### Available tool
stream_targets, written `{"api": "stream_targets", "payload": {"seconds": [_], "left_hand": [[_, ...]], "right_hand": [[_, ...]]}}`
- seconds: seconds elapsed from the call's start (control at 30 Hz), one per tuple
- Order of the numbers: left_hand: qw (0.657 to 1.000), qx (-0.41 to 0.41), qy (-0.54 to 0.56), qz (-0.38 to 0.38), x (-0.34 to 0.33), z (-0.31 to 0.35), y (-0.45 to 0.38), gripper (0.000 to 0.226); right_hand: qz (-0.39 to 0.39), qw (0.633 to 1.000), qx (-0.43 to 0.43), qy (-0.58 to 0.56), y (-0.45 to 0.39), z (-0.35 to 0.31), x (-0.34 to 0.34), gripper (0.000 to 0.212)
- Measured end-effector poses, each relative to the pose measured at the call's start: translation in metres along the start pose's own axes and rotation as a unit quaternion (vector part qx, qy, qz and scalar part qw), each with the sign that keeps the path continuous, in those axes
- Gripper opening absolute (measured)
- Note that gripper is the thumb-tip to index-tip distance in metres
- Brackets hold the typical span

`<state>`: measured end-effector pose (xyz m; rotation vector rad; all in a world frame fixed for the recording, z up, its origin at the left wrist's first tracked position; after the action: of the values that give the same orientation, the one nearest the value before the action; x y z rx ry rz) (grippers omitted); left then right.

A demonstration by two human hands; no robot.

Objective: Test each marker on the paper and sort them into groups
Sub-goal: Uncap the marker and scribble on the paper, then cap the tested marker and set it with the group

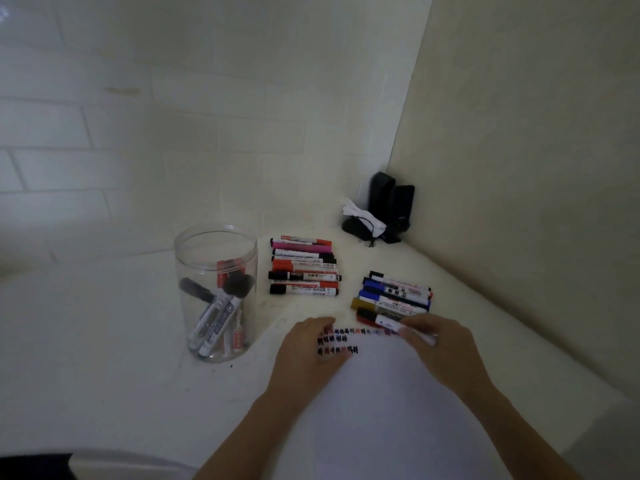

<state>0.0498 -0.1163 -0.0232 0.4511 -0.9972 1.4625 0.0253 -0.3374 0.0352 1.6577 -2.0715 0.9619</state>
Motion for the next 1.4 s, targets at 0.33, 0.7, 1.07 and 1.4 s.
{"api": "stream_targets", "payload": {"seconds": [0.33,0.7,1.07,1.4], "left_hand": [[0.985,-0.094,-0.144,-0.021,-0.001,0.009,0.005,0.066],[0.988,-0.086,-0.123,-0.023,0.006,0.001,-0.008,0.051],[0.953,0.027,-0.3,0.044,0.019,-0.03,-0.088,0.038],[0.966,0.028,-0.258,0.001,0.016,-0.026,-0.078,0.025]], "right_hand": [[0.06,0.982,0.082,0.16,-0.017,0.028,-0.03,0.019],[0.057,0.981,0.119,0.139,-0.035,0.04,-0.041,0.018],[0.017,0.99,0.141,0.026,-0.01,0.006,-0.052,0.02],[-0.009,0.999,0.041,-0.013,-0.02,0.018,-0.052,0.022]]}}
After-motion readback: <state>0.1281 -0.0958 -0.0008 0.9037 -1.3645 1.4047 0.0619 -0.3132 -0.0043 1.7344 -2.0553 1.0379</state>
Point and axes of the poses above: each hand's wrist, its own y-axis away from the middle knuckle, its own x-axis out of the back of the hand, z = x × y, the point moved 3 cm from there along -y, towards the middle knuckle, and after that the axes turned 12 degrees about -y, right-handed, at the moved point
